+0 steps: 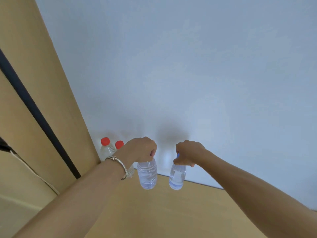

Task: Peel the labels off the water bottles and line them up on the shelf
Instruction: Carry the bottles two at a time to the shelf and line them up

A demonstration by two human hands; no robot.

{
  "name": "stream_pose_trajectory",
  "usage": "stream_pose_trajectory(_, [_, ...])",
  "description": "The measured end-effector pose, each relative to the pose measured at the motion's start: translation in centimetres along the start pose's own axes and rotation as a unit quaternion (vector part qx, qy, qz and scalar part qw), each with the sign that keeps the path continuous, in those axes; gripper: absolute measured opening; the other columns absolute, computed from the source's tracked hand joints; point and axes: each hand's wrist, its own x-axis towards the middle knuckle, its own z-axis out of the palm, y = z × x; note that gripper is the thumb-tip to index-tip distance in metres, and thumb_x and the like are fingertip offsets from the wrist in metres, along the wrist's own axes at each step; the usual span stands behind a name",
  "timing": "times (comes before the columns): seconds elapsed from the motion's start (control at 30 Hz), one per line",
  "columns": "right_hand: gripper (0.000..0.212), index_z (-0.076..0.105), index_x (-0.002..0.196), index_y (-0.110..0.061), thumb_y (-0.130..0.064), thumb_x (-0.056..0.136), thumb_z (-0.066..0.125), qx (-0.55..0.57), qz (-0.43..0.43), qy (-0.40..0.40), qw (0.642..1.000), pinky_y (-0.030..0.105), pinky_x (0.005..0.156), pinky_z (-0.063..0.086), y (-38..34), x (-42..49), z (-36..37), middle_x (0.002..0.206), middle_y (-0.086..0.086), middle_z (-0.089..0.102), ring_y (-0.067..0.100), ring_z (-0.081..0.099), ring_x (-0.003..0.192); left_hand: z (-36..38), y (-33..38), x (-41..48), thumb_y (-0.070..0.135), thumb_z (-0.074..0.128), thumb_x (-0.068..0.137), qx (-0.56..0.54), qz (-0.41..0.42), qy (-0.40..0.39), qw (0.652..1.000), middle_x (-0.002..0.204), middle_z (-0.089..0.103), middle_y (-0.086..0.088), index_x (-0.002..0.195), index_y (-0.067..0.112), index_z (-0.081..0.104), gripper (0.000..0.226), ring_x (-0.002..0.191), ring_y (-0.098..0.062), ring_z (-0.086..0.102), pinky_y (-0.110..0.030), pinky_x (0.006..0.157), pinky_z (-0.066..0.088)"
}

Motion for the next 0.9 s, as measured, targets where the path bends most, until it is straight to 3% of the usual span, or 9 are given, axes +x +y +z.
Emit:
stream_pose_trajectory(0.13, [0.028,0.064,0.101,-0.014,-0.032,0.081,0.056,0.014,-0.007,-0.01,1.0,0.021,0.054,0.041,-1.2,2.3,0.6,0.085,0.005,0.074,0.019,0.064,0.055,1.8,-0.7,0.8,0.016,0.053,0.086,0.025,0.015,-0.005,1.0,0.104,0.06,0.001,0.095,0.019,0.065,0.015,0.097,-0.022,0.061,-0.028,0.069,0.039])
stream_pose_trajectory(0.33, [0.03,0.065,0.102,-0.013,-0.028,0.079,0.055,0.034,0.025,-0.004,0.999,0.019,0.054,0.039,-3.6,4.4,2.5,0.082,0.005,0.075,0.012,0.054,0.046,3.2,-3.3,3.1,0.016,0.055,0.084,0.044,0.06,-0.037,0.997,0.099,0.058,0.001,0.09,0.022,0.064,0.012,0.098,-0.024,0.062,-0.026,0.069,0.038])
stream_pose_trajectory(0.43, [0.029,0.065,0.103,-0.014,-0.027,0.079,0.054,0.056,0.049,-0.018,0.997,0.019,0.054,0.039,-4.6,5.4,3.2,0.088,0.004,0.074,0.01,0.052,0.044,4.0,-4.2,4.2,0.016,0.056,0.084,0.067,0.092,-0.035,0.993,0.108,0.061,-0.004,0.096,0.018,0.065,0.016,0.099,-0.028,0.062,-0.028,0.07,0.038])
stream_pose_trajectory(0.73, [0.029,0.063,0.106,-0.015,-0.027,0.08,0.059,0.064,0.073,-0.004,0.995,0.027,0.07,0.044,-8.7,7.7,4.6,0.103,0.003,0.066,0.024,0.063,0.087,4.8,-6.9,5.4,0.02,0.057,0.087,0.05,0.105,-0.03,0.993,0.114,0.061,-0.008,0.108,0.014,0.064,0.023,0.102,-0.029,0.06,-0.029,0.072,0.039])
stream_pose_trajectory(0.9, [0.028,0.061,0.108,-0.015,-0.025,0.083,0.058,0.059,0.092,-0.008,0.994,0.026,0.071,0.043,-9.5,8.4,4.5,0.104,0.004,0.065,0.024,0.06,0.082,4.9,-7.4,5.4,0.02,0.061,0.086,0.046,0.117,-0.042,0.991,0.115,0.06,-0.009,0.114,0.013,0.063,0.029,0.102,-0.028,0.061,-0.027,0.069,0.037])
